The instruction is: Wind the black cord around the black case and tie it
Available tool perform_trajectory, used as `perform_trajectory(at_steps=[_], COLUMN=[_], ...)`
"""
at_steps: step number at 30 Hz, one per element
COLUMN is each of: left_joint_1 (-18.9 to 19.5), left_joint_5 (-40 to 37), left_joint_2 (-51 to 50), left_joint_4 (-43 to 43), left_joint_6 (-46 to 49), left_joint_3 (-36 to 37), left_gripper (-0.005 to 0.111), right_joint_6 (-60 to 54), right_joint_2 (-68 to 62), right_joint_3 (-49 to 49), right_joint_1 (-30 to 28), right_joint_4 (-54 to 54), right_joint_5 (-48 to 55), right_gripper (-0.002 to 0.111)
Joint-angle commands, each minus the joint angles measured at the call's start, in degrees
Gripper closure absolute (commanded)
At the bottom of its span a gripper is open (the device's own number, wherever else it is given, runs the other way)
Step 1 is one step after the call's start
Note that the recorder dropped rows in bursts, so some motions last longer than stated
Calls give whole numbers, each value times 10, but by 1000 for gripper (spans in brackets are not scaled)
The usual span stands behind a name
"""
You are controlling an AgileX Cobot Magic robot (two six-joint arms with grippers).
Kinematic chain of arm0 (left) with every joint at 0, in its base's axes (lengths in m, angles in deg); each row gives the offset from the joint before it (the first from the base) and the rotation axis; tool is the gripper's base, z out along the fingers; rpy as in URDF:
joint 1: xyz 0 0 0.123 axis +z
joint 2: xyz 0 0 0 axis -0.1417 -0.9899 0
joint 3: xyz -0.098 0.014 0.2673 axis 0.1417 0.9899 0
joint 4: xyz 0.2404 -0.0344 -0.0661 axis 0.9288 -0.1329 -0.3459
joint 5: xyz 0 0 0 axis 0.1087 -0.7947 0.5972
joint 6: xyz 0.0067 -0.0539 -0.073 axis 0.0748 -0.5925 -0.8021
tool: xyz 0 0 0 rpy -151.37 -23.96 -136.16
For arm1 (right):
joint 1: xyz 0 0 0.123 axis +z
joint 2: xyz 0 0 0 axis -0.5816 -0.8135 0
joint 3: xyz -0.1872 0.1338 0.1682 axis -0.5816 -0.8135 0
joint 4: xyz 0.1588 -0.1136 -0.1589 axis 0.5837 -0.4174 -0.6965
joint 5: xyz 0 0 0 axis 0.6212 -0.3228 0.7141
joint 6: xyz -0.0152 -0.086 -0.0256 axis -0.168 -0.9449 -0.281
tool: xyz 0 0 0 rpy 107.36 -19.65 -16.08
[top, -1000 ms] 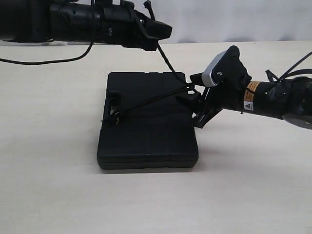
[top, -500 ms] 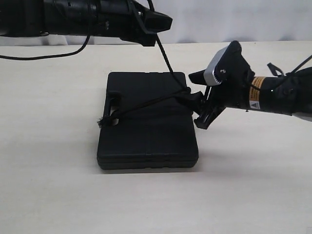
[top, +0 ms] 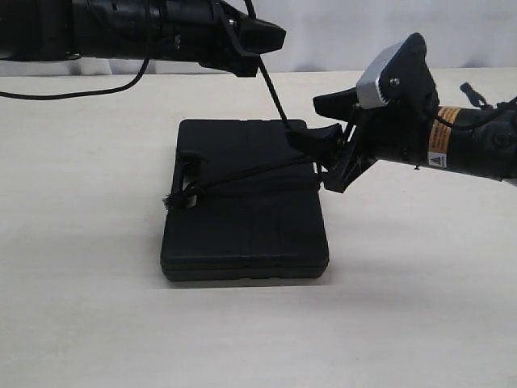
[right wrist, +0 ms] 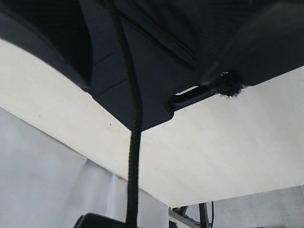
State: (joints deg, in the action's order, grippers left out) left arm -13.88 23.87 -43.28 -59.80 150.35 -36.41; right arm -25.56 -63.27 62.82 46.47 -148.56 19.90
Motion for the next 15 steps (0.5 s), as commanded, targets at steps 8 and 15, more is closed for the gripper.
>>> perform_trajectory(at_steps=[8, 15], left_joint_1=[0, 0], left_joint_5=[-41, -88], left_joint_2=[5, 5], left_joint_4=[-6, 18], left_joint_6=[0, 0], left_joint_3=[-3, -3], left_gripper=[107, 107], right_joint_6=[-28, -65], right_joint_2=[-105, -107], right_joint_3=[45, 52], right_joint_1=[-1, -1], right_joint_4=[14, 75], right_joint_5=[-28, -10], right_gripper=[49, 59])
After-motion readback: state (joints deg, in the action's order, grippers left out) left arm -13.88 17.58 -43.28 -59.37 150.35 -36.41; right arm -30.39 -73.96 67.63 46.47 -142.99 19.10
